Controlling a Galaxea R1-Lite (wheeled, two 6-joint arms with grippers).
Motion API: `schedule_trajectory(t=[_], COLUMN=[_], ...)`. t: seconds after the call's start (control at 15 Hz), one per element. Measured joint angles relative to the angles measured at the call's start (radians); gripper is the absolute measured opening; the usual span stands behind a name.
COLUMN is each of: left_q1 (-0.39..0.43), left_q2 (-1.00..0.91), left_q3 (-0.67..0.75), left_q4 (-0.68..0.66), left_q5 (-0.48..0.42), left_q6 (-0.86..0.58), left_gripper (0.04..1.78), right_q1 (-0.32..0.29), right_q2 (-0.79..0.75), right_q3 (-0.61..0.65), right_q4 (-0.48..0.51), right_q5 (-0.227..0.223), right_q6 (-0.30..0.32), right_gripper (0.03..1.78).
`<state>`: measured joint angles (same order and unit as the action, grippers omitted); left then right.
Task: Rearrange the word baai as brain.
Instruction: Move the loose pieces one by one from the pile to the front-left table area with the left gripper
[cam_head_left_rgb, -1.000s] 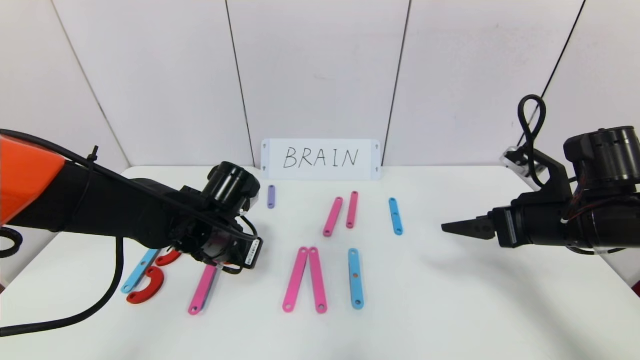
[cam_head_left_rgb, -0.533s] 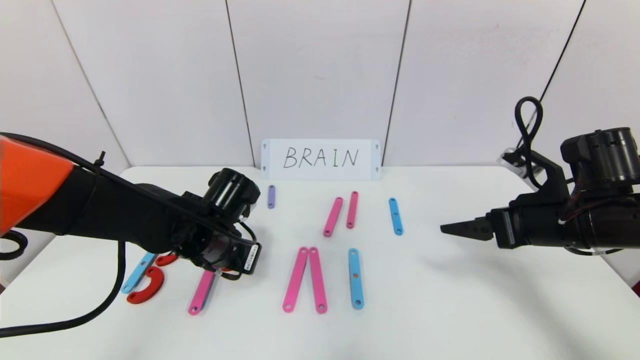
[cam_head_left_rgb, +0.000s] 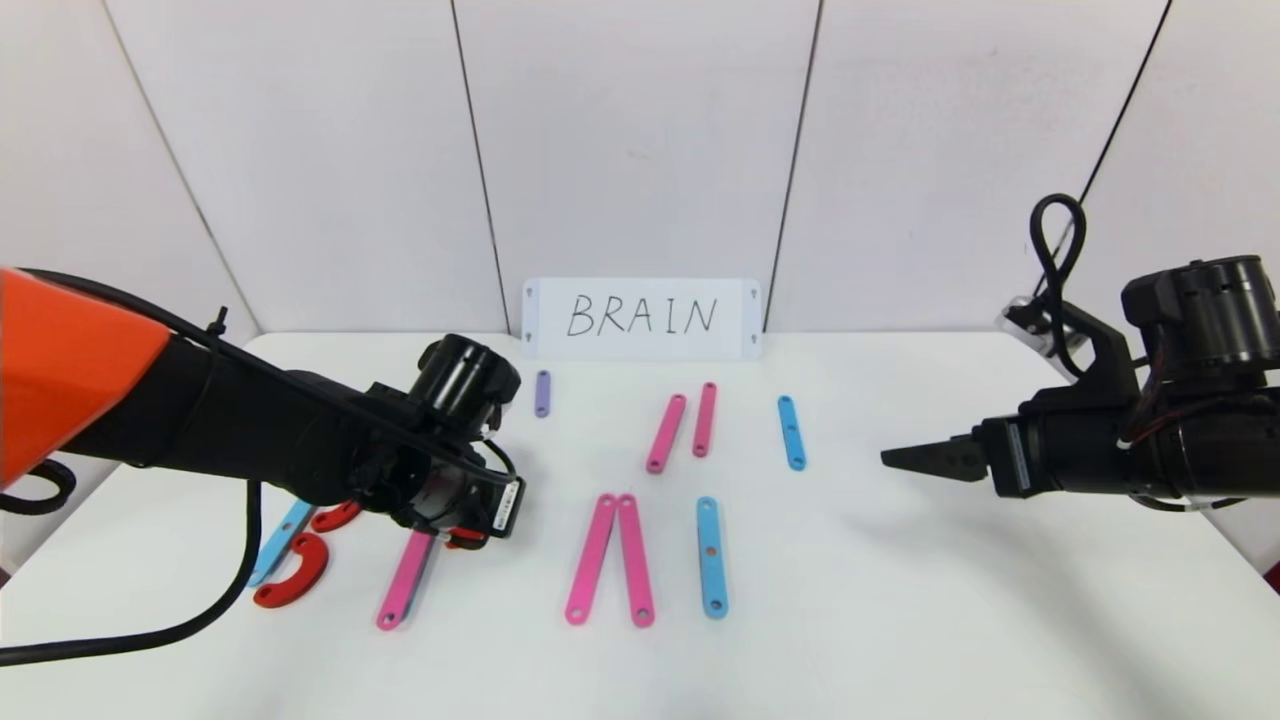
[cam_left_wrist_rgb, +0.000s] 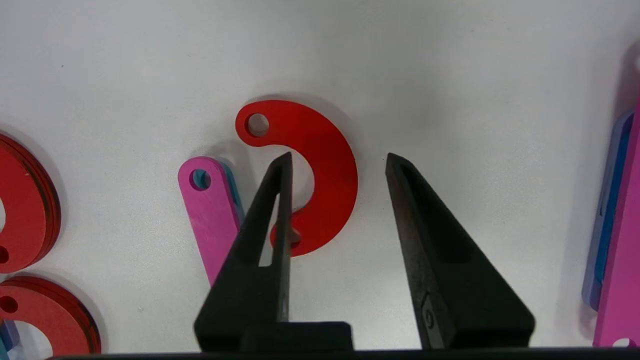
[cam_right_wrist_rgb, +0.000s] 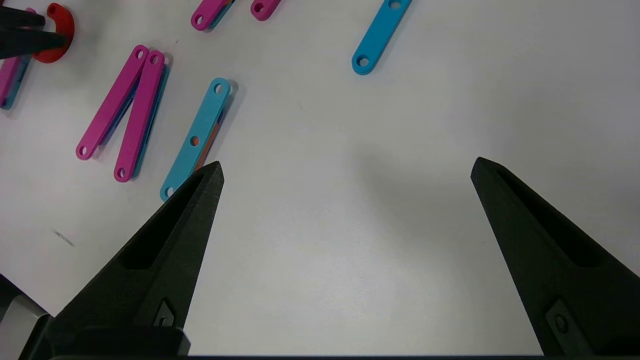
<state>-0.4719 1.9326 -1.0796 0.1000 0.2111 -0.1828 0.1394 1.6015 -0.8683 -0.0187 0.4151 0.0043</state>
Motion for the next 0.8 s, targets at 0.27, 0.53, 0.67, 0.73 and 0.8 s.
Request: schedule_trajectory(t=[0.27, 0.53, 0.67, 0.73, 0.8], left_q1=[-0.001, 0.001, 0.007, 0.011, 0.018], left_q2=[-0.002, -0.006, 0.001, 0.011, 0.027], left_q3=[-0.008, -0.065, -0.125, -0.162, -0.207], left_q4=[-0.001, -0.004, -0.005, -0.005, -0.005], left_q5=[-0.001, 0.01, 0.03, 0.036, 0.04], left_q6=[0.002, 0.004, 0.001, -0.002, -0.007], left_gripper=[1.43, 1.73, 1.74, 1.74, 1.74], right_q1=[0.0, 0.0, 0.0, 0.0, 0.0], right_q2=[0.0, 0.002, 0.002, 0.002, 0.002], right_q3=[0.0, 0.0, 0.0, 0.0, 0.0], right_q4=[0.0, 0.0, 0.0, 0.0, 0.0], right_q5=[0.0, 0.001, 0.0, 0.0, 0.0], right_q6=[0.0, 0.0, 0.0, 0.0, 0.0], right_gripper=[1.74, 1.74, 1.74, 1.74, 1.74])
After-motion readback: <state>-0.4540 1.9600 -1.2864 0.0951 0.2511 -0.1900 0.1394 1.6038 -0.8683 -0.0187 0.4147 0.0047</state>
